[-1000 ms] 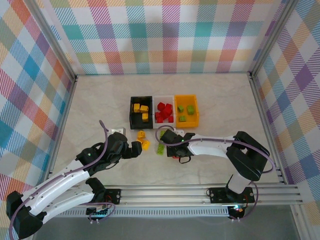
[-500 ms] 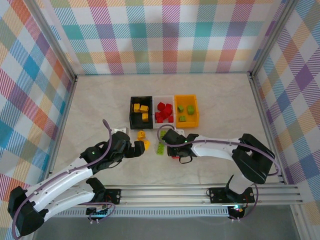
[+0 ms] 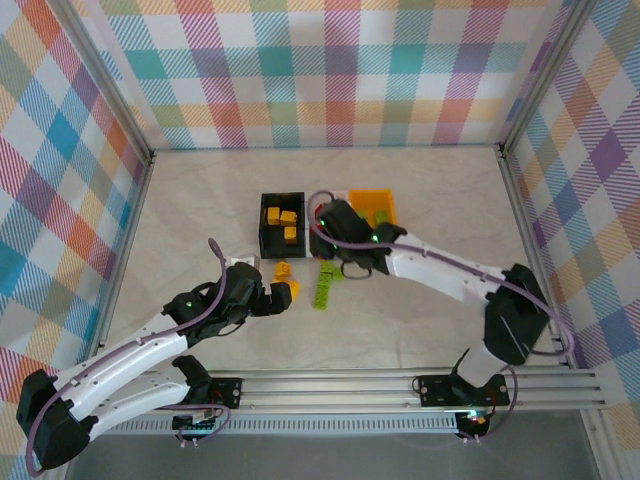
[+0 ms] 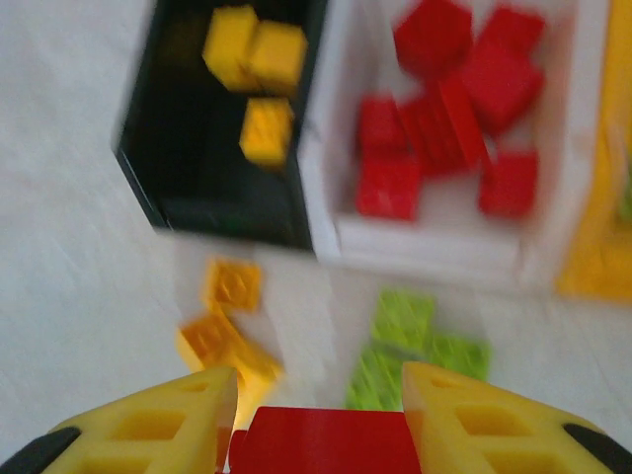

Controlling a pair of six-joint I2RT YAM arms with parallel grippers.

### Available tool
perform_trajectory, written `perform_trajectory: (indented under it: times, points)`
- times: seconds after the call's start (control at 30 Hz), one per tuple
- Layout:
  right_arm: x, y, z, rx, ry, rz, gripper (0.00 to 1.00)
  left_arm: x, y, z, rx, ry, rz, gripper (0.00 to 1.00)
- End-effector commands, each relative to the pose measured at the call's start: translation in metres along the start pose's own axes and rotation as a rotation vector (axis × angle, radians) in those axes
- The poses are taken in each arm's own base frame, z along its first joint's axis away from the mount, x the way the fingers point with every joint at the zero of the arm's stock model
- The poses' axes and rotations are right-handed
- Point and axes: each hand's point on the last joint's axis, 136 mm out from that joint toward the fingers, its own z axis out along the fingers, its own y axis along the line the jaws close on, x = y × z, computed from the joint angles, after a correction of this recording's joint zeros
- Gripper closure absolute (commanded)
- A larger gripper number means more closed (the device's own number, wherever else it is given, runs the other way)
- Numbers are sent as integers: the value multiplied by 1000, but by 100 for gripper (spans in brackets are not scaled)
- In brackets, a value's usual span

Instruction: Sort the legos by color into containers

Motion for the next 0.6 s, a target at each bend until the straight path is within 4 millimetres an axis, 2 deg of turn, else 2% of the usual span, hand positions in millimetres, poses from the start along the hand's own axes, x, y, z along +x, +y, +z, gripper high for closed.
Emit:
perform_trajectory:
  times: [0.0, 0.1, 0.23, 0.3, 0.33, 0.4, 0.47, 0.57]
  points:
    - [-24, -11, 31, 63, 13, -40, 65, -2, -3, 0, 7, 3, 27, 0]
    - [-48, -29, 59, 111, 14, 17, 65, 0, -3, 0, 0, 21, 44, 0]
    - [-67, -34, 87, 122, 24, 32, 62, 3, -5, 3, 11, 34, 50, 0]
    - [-73, -31, 98, 114, 41, 19, 56, 5, -9, 5, 30, 46, 57, 0]
    - [-76, -30, 100, 112, 43, 17, 51, 5, -11, 7, 31, 52, 61, 0]
    - [-82, -28, 100, 112, 38, 20, 35, 5, -14, 10, 32, 67, 77, 0]
    - [-89, -25, 91, 97, 12, 17, 26, 5, -20, 13, 39, 78, 103, 0]
    - [-95, -23, 69, 78, -31, 28, 21, 2, -33, 17, 37, 86, 152, 0]
